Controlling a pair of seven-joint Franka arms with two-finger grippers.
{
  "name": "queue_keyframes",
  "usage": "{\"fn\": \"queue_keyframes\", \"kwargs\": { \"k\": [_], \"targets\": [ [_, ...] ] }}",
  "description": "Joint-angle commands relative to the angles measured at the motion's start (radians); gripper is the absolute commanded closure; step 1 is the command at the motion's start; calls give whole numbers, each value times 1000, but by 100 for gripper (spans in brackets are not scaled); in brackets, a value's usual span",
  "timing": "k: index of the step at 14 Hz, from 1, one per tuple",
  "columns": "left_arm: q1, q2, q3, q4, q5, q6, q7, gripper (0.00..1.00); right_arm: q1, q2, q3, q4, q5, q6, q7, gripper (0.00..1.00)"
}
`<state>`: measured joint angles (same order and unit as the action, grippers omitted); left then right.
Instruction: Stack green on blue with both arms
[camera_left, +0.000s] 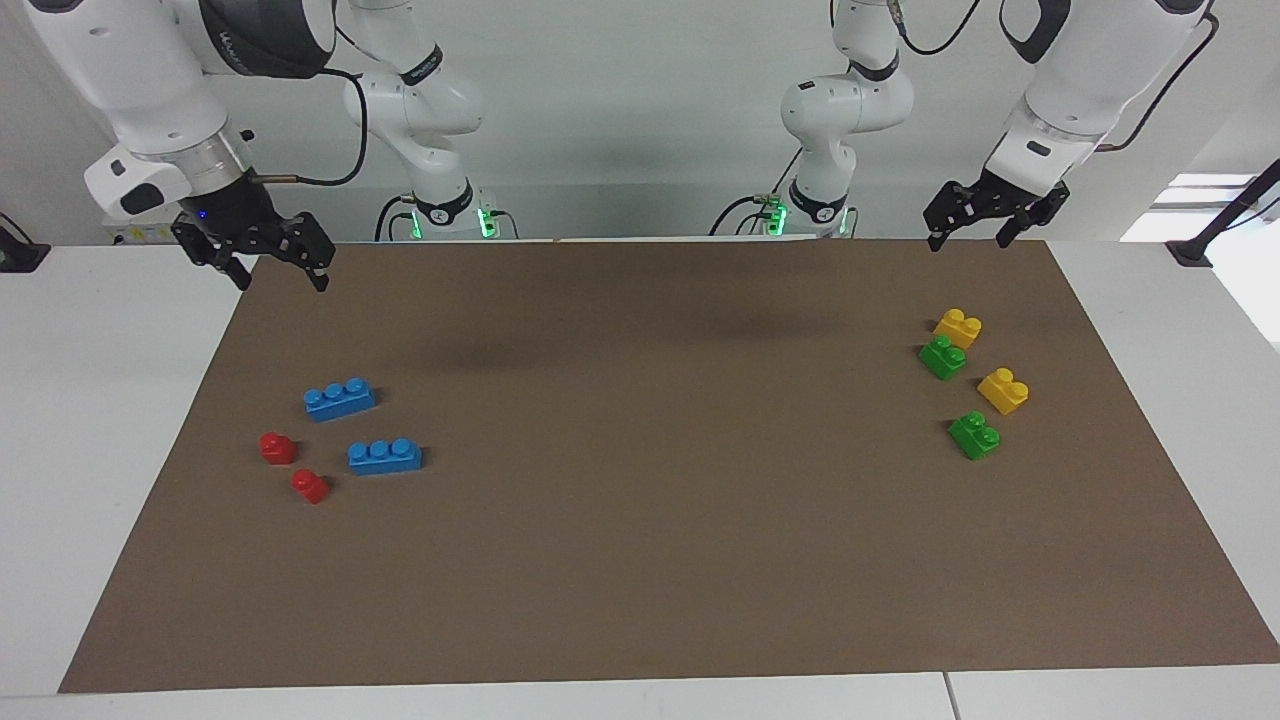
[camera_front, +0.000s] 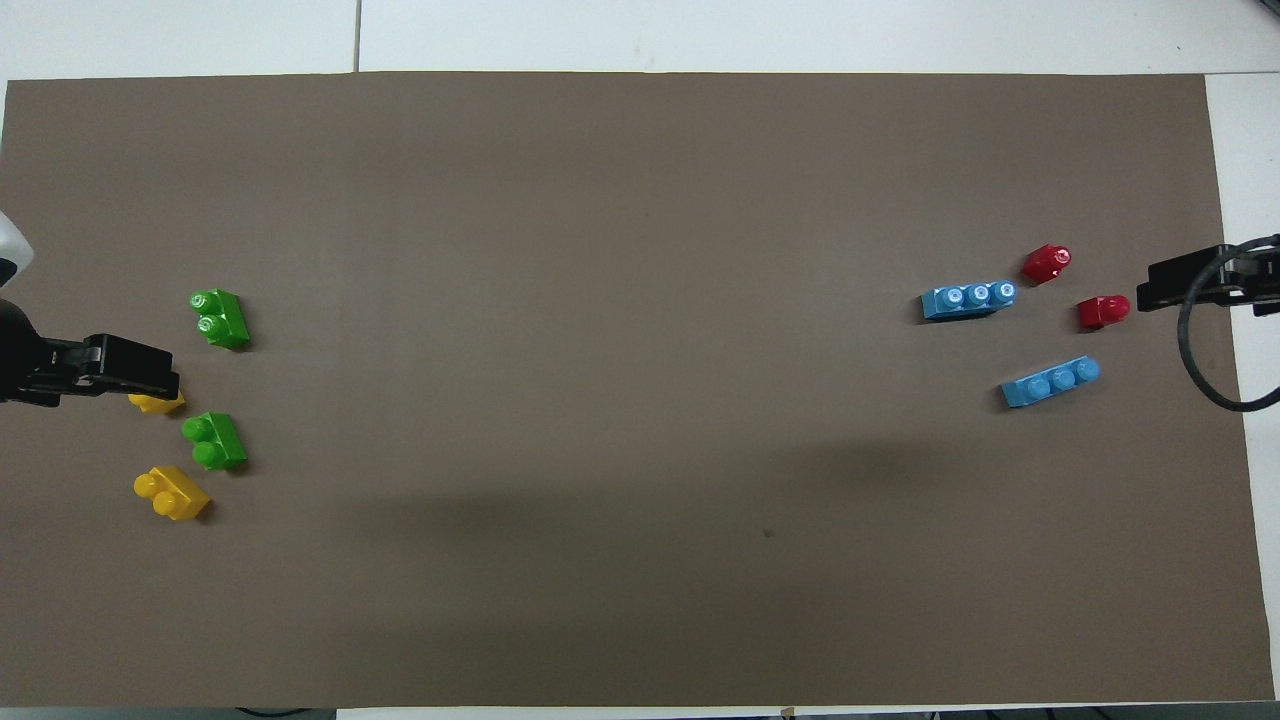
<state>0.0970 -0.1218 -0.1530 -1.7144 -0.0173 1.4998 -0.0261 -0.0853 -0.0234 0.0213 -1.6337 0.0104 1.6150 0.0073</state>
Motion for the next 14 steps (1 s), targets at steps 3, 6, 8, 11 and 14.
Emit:
{"fn": "queue_keyframes", "kwargs": {
  "k": [3,6,8,11,14],
  "targets": [
    [-5,-16,3,-7,0,7,2,0,-13,-13,5,-12,-1,-6,-21,0],
    [-5,-16,3,-5,0,7,2,0,-13,-13,5,-14,-1,-4,-21,0],
    [-5,-16,3,-7,0,7,0,0,-14,-15,5,-14,-1,-6,-21,0],
    [-5,-16,1,-7,0,7,0,0,-18,-15,0,-15,-1,3,-23,0],
    [-5,-16,3,-8,0,11,0,0,-25,-15,-3,-14,-1,-3,-26,0]
  ]
}}
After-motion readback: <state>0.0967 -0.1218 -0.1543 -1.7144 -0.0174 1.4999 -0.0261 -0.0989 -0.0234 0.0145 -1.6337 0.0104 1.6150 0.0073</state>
